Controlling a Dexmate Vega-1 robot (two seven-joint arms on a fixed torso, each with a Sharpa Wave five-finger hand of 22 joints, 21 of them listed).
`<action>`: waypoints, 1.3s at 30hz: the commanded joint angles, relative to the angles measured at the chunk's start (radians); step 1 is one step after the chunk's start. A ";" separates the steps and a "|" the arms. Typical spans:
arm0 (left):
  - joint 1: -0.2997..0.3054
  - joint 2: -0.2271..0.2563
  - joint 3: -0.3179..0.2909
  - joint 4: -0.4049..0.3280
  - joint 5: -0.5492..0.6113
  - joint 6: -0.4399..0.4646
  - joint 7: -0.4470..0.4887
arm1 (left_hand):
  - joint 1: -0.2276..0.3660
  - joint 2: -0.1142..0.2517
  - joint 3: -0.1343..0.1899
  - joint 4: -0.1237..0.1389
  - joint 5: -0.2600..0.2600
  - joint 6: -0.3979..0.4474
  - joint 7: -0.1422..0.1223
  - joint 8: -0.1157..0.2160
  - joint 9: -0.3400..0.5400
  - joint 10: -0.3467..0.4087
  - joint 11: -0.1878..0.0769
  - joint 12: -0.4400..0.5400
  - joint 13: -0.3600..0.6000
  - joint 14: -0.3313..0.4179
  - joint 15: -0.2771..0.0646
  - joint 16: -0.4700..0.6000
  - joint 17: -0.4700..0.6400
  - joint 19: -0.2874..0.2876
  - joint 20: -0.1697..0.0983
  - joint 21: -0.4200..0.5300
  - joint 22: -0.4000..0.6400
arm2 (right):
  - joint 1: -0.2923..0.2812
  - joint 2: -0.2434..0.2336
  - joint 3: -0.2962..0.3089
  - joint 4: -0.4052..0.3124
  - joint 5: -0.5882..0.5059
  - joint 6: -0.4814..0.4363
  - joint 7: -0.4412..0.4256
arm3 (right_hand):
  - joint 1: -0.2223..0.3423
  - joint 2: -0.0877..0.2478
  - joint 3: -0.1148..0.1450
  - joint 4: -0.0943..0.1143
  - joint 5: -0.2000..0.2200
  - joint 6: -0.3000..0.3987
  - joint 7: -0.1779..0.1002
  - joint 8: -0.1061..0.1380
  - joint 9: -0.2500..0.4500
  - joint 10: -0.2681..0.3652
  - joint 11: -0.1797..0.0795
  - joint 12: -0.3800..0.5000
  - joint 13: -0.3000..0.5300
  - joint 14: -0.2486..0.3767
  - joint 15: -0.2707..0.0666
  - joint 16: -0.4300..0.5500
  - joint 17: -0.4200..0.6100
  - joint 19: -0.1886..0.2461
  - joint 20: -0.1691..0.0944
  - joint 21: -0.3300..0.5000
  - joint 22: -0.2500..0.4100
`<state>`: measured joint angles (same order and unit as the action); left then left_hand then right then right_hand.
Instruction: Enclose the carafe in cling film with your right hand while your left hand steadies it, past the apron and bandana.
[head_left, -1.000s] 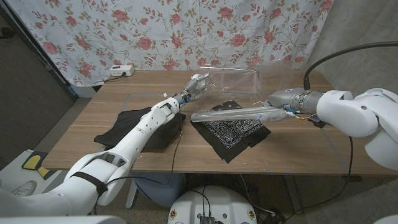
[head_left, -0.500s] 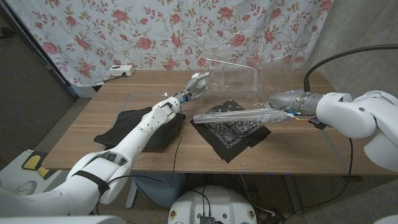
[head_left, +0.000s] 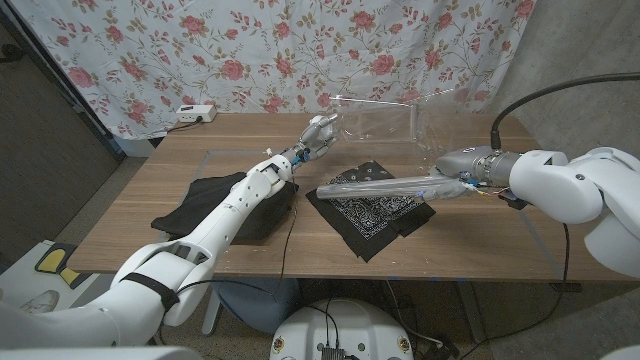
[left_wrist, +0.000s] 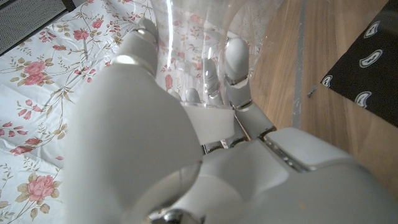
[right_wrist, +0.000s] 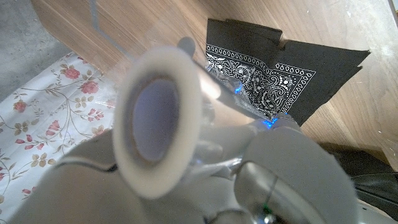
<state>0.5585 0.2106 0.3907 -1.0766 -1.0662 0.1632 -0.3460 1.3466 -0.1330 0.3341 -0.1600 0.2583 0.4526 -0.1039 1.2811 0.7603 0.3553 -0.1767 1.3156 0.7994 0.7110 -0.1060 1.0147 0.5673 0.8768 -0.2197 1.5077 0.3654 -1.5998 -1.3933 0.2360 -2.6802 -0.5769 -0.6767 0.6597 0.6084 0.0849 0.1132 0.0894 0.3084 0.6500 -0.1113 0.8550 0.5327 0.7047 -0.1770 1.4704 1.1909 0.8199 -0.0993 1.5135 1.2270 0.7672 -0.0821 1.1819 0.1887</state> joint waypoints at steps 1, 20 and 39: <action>0.003 0.008 0.001 -0.002 0.015 -0.015 0.000 | 0.267 0.274 0.009 -0.004 -0.003 0.008 -0.002 0.131 0.001 0.004 -0.008 0.005 0.000 0.053 -0.031 0.468 -0.003 0.004 -0.004 0.002 0.001 | 0.004 -0.015 -0.007 -0.002 -0.016 -0.024 0.001 | 0.058 0.051 0.002 -0.005 0.000 0.029 -0.022 0.005 0.003 0.013 -0.008 0.096 0.047 -0.007 -0.115 0.006 0.003 -0.007 -0.035 0.001 0.001; 0.025 0.012 -0.030 -0.028 -0.049 0.036 -0.031 | 0.265 0.274 0.010 -0.006 -0.003 0.002 -0.001 0.136 0.001 0.000 -0.005 0.006 0.000 0.048 -0.026 0.468 0.004 0.002 -0.004 0.004 0.000 | 0.004 -0.049 -0.049 -0.006 -0.087 -0.056 -0.035 | 0.063 0.053 0.001 -0.006 -0.003 0.046 -0.019 0.015 -0.005 0.020 -0.010 0.097 0.047 -0.007 -0.115 0.006 0.003 -0.009 -0.032 0.003 0.001; 0.045 0.026 -0.030 -0.062 -0.055 0.045 -0.056 | 0.265 0.274 0.011 -0.005 -0.005 0.004 0.001 0.138 -0.005 0.001 -0.004 0.009 0.001 0.047 -0.027 0.466 0.002 -0.001 -0.004 0.005 -0.003 | 0.025 -0.084 -0.090 -0.005 -0.120 -0.116 -0.062 | 0.068 0.057 0.002 -0.008 -0.006 0.049 -0.020 0.023 -0.008 0.027 -0.008 0.098 0.047 -0.004 -0.115 0.006 0.003 -0.008 -0.033 0.008 0.003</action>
<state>0.5936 0.2279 0.3614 -1.1223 -1.1148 0.1984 -0.3841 1.3466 -0.1330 0.3339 -0.1602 0.2583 0.4535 -0.1071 1.2817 0.7513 0.3553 -0.1768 1.3197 0.7992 0.7110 -0.1060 1.0147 0.5660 0.8754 -0.2171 1.5142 0.3615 -1.5714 -1.4657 0.1580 -2.6912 -0.6652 -0.7651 0.6123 0.6219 0.0793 0.1104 0.0868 0.3036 0.6595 -0.1018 0.8734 0.5232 0.7125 -0.1749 1.4696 1.1909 0.8149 -0.0945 1.5135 1.2272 0.7672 -0.0821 1.1820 0.1884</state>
